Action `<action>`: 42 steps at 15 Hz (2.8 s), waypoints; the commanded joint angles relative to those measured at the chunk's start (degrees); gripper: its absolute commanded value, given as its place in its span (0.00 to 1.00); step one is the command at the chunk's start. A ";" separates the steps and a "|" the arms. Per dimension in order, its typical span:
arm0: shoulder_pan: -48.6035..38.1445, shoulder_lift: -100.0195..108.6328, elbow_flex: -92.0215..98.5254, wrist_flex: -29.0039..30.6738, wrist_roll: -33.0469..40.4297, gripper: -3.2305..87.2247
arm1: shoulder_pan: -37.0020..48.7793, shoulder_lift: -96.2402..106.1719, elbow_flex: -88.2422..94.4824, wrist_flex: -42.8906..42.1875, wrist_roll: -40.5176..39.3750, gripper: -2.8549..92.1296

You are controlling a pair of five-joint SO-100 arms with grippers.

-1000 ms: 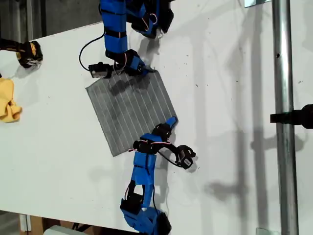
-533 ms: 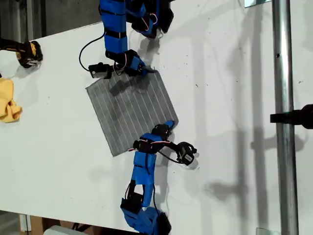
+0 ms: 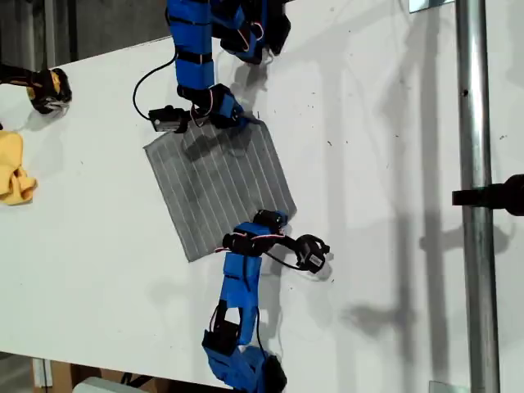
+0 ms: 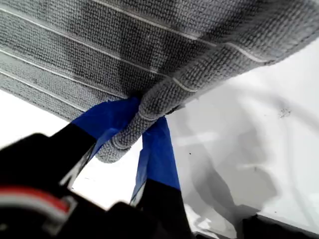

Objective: Grasp corners of a towel and fold twice.

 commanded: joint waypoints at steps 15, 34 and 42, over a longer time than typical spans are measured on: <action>2.72 24.26 2.81 12.48 9.40 0.01 | -12.30 4.39 -15.56 1.58 2.37 0.03; -31.03 30.41 8.00 14.50 26.72 0.01 | 17.75 -18.98 -51.24 1.14 -22.50 0.03; -43.77 32.52 5.63 11.43 32.17 0.01 | 23.91 -28.48 -66.36 -7.03 -25.14 0.03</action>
